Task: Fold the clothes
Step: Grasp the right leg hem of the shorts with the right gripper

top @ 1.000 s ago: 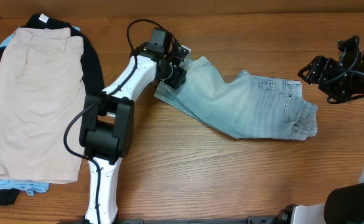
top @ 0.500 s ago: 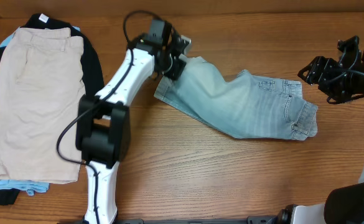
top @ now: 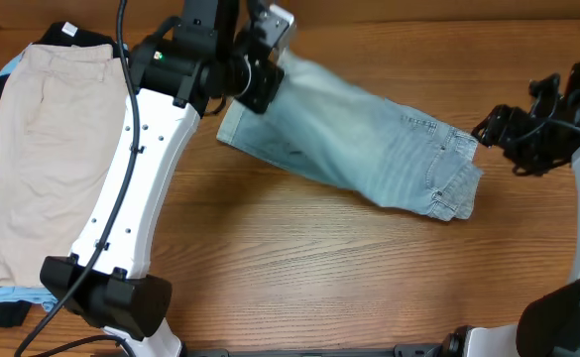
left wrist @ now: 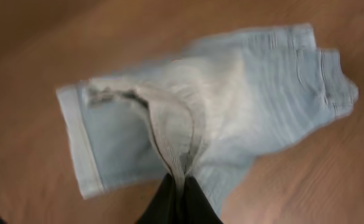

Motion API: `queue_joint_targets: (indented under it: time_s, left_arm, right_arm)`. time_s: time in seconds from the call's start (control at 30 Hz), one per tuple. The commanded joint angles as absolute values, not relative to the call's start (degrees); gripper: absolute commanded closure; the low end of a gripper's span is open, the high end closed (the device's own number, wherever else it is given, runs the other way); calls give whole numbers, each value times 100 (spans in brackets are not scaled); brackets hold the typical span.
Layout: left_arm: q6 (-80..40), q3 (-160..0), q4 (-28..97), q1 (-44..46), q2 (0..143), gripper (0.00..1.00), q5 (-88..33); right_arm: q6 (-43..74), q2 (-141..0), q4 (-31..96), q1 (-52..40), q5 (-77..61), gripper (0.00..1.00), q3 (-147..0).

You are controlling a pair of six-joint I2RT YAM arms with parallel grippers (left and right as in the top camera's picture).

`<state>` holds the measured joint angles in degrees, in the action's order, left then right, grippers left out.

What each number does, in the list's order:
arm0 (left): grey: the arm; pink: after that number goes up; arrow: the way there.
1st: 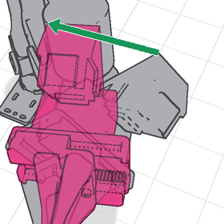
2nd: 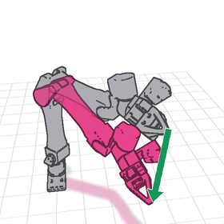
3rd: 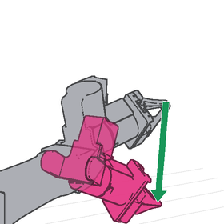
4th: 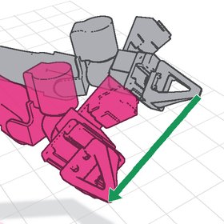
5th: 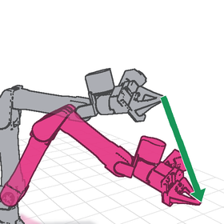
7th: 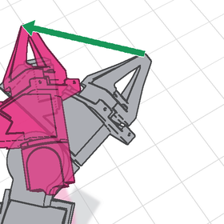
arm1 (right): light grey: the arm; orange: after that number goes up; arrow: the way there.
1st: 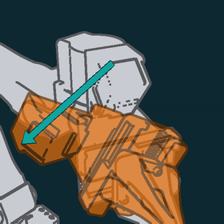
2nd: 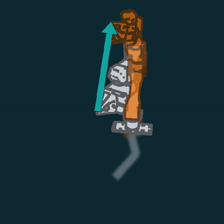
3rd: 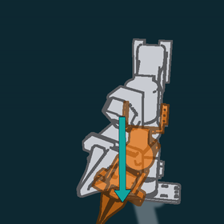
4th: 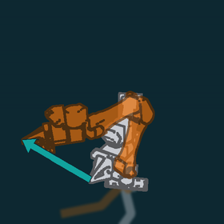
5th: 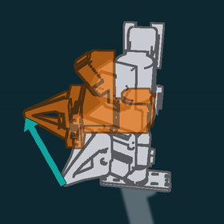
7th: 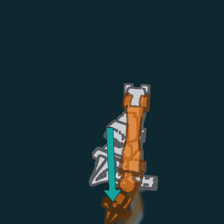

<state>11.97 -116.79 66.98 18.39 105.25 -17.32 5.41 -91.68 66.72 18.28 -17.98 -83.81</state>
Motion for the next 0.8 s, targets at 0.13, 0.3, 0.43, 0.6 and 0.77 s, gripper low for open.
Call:
queue_joint_targets:
  time_s: [0.13,0.3,0.43,0.6,0.77]
  left_arm:
    - [1127,-11640,7658,1835,11004,96,-1059]
    - [996,-11636,7909,1835,11504,96,-939]
    - [786,-11636,7933,1835,11959,96,-819]
    - [698,-11636,7883,1833,12396,96,-528]
    - [698,-11636,7601,1828,12495,96,-530]
  right_arm:
    - [591,-9391,5972,1800,-1706,25,-7526]
    - [598,-9537,5374,1800,-1647,25,-7098]
    - [624,-9695,5013,1800,-1566,28,-6866]
    - [1079,-10066,4584,1800,-1144,31,-6674]
    - [1361,-10377,4180,1800,-1162,35,-6549]
